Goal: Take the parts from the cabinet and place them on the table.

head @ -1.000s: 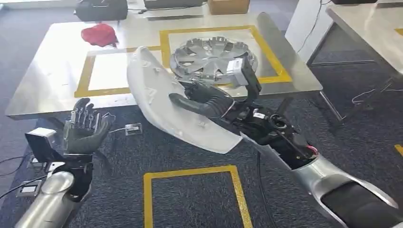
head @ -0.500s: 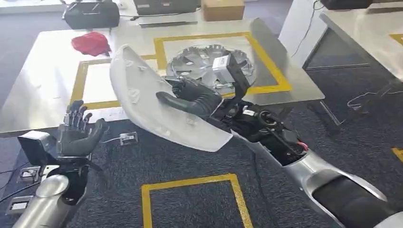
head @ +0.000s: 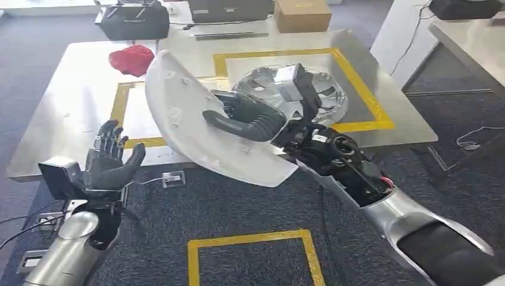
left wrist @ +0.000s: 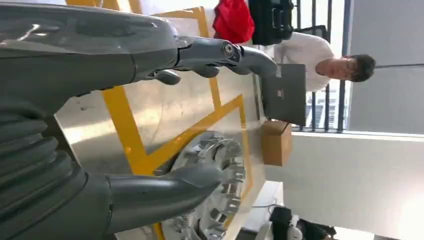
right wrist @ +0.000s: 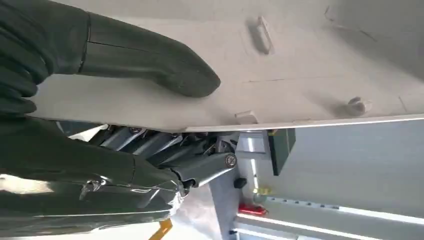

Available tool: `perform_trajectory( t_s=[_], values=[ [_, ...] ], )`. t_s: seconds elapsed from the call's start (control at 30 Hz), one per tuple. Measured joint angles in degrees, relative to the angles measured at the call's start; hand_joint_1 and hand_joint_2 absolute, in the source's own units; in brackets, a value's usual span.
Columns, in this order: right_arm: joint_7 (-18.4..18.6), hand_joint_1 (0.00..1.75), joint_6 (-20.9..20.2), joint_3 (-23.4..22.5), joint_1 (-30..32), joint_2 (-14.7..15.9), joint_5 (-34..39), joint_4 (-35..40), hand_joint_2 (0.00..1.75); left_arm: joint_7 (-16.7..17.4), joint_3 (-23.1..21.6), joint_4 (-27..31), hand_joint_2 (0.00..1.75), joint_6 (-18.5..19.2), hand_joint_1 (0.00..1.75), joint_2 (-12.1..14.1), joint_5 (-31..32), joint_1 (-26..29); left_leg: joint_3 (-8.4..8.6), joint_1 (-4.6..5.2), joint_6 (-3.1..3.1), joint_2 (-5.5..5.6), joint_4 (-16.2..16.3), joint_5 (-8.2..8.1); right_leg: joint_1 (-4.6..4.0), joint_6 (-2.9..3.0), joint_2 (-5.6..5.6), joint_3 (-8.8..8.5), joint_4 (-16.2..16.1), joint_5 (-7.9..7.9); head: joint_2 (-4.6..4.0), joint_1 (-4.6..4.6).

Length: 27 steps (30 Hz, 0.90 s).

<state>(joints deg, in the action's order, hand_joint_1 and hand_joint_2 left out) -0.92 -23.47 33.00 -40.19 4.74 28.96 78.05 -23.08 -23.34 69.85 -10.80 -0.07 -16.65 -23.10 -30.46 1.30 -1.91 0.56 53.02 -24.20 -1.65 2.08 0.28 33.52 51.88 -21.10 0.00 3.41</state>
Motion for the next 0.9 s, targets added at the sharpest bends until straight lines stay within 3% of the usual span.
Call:
perform_trajectory(
  t_s=[0.07,0.1,0.2,0.23,0.27,0.3,0.37,0.4,0.43,0.5,0.57,0.6,0.63,0.7,0.73,0.77,0.8,0.83,0.87,0.9],
  values=[
    [-0.67,1.75,-0.5,0.09,-0.49,-0.33,-0.57,-0.48,1.75,-0.06,0.0,0.0,1.75,0.02,0.0,-0.02,0.15,-0.21,-0.51,-0.1,0.6,0.0,1.16,-0.73,0.71,-0.05,0.11,-1.5,-0.63,0.17,0.0,0.36],
    [-0.92,1.75,-0.68,0.09,-0.86,-0.53,-0.55,-0.72,1.75,-0.11,0.0,0.0,1.75,0.02,0.0,-0.02,0.22,-0.35,-2.08,-0.07,1.09,0.0,3.98,-1.06,0.88,0.02,0.12,-1.74,-0.74,0.01,0.0,0.24],
    [-1.18,1.75,-0.92,0.26,-1.32,-1.11,-0.57,-1.68,1.75,-0.09,0.0,-0.02,1.75,0.02,0.0,0.04,0.24,-0.03,-11.16,-1.21,2.62,-0.06,17.41,-5.74,1.21,0.04,0.08,-2.32,-0.72,-0.9,0.0,-0.89],
    [-1.18,1.75,-0.92,0.37,-1.25,-1.16,-0.57,-1.99,1.75,-0.09,0.0,-0.07,1.75,0.02,0.0,0.07,0.24,0.12,-13.2,-1.57,2.98,-0.12,19.29,-6.19,1.39,-0.17,0.07,-2.66,-0.61,-1.33,0.0,-1.09],
    [-1.18,1.75,-0.92,0.42,-1.22,-1.22,-0.57,-2.32,1.75,-0.09,0.0,-0.13,1.75,0.02,0.0,0.13,0.24,0.19,-13.63,-1.89,3.24,-0.16,18.28,-4.95,1.58,-0.41,0.08,-3.11,-0.47,-1.83,0.0,-1.25],
    [-1.2,1.75,-0.92,0.44,-1.23,-1.29,-0.57,-2.58,1.75,-0.09,0.0,-0.13,1.75,0.02,0.0,0.15,0.24,0.18,-12.73,-2.15,3.44,-0.2,14.84,-2.36,1.77,-0.66,0.09,-3.64,-0.29,-2.38,0.0,-1.44],
    [-1.29,1.75,-0.92,0.48,-1.28,-1.49,-0.57,-2.86,1.75,-0.09,0.0,-0.13,1.75,0.02,0.0,0.18,0.24,0.12,-8.28,-2.61,3.87,-0.4,3.71,4.65,2.2,-1.33,0.09,-4.9,0.16,-3.76,0.0,-1.84],
    [-1.33,1.75,-0.96,0.48,-1.32,-1.57,-0.57,-3.06,1.75,-0.09,0.0,-0.15,1.75,0.02,0.0,0.18,0.24,0.1,-7.05,-2.81,3.89,-0.59,-0.17,6.35,2.13,-1.79,0.09,-5.13,0.31,-4.41,0.0,-2.16],
    [-1.33,1.75,-0.98,0.5,-1.45,-1.6,-0.57,-3.26,1.75,-0.04,-0.02,-0.17,1.75,0.02,0.0,0.15,0.24,0.02,-7.01,-2.31,3.19,-0.55,-0.15,3.73,2.06,-2.18,0.25,-5.2,0.48,-4.77,0.0,-2.65],
    [-1.35,1.75,-0.98,0.55,-1.49,-1.75,-0.57,-3.54,1.75,-0.02,-0.02,-0.17,1.75,0.02,0.0,0.13,0.24,0.09,-6.79,-2.26,2.11,-0.34,0.03,4.55,2.03,-3.14,0.21,-5.51,0.92,-5.02,0.0,-2.36],
    [-1.42,1.75,-0.96,0.52,-1.57,-1.77,-0.57,-3.67,1.75,-0.02,-0.02,-0.17,1.75,0.02,0.0,0.09,0.26,0.01,-5.49,-2.31,1.25,-0.3,-0.02,4.1,2.28,-3.71,0.08,-6.02,1.08,-5.81,0.0,-2.25],
    [-1.44,1.75,-0.94,0.52,-1.6,-1.77,-0.57,-3.76,1.75,-0.07,-0.02,-0.17,1.75,0.02,0.0,0.07,0.28,-0.07,-4.85,-2.29,0.84,-0.27,-0.08,3.68,2.29,-3.97,-0.07,-4.8,3.58,-6.13,0.0,-1.94],
    [-1.49,1.75,-0.94,0.52,-1.71,-1.77,-0.57,-3.87,1.75,-0.07,-0.02,-0.17,1.75,0.02,0.0,0.0,0.33,-0.11,-4.44,-2.25,0.52,-0.24,-0.07,3.33,2.31,-3.97,-0.07,-2.47,8.16,-7.24,0.0,-1.4],
    [-1.42,1.75,-0.9,0.55,-1.4,-1.77,-0.57,-4.09,1.75,-0.04,-0.02,-0.17,1.75,0.11,0.0,-0.02,0.39,-0.01,-3.76,-2.14,0.36,-0.2,-0.04,2.53,2.28,-4.17,-0.06,3.35,17.47,-10.72,0.0,-0.83],
    [-1.33,1.75,-0.85,0.55,-1.17,-1.77,-0.57,-4.2,1.75,-0.04,-0.02,-0.2,1.75,0.17,0.0,-0.02,0.46,0.05,-3.33,-2.04,0.33,-0.16,-0.03,2.1,2.27,-4.3,-0.06,5.54,20.17,-12.16,0.0,-0.59],
    [-1.31,1.75,-0.81,0.55,-0.94,-1.77,-0.57,-4.33,1.75,0.0,-0.02,-0.22,1.75,0.17,0.0,-0.02,0.46,0.08,-2.69,-1.93,0.32,-0.06,-0.02,1.59,2.25,-4.05,-0.06,6.67,20.45,-12.32,0.0,-0.46],
    [-1.31,1.75,-0.81,0.55,-0.8,-1.77,-0.57,-4.48,1.75,0.0,-0.02,-0.22,1.75,0.18,0.0,-0.02,0.48,0.1,-1.81,-1.83,0.31,0.03,-0.01,0.98,2.22,-3.63,-0.06,6.43,17.88,-10.56,0.0,-0.09],
    [-1.27,1.75,-0.79,0.55,-0.79,-1.77,-0.57,-4.55,1.75,0.0,-0.02,-0.22,1.75,0.2,0.0,0.0,0.55,0.09,-0.95,-1.69,0.36,0.07,-0.01,0.39,2.15,-3.34,-0.06,5.34,13.72,-7.68,0.0,0.33],
    [-1.24,1.75,-0.72,0.52,-0.83,-1.77,-0.57,-4.55,1.75,0.0,-0.02,-0.22,1.75,0.2,0.0,-0.02,0.66,0.06,0.0,-1.53,0.43,0.07,-0.02,-0.23,2.01,-2.83,-0.06,3.66,8.48,-3.94,0.0,0.61],
    [-1.2,1.75,-0.81,0.52,-0.85,-1.77,-0.57,-4.57,1.75,0.02,-0.02,-0.22,1.75,0.2,0.0,-0.11,0.7,0.09,0.49,-1.53,0.51,0.04,-0.21,-0.88,1.7,-2.11,-0.08,2.21,3.22,0.9,0.0,0.77]
  ],
)
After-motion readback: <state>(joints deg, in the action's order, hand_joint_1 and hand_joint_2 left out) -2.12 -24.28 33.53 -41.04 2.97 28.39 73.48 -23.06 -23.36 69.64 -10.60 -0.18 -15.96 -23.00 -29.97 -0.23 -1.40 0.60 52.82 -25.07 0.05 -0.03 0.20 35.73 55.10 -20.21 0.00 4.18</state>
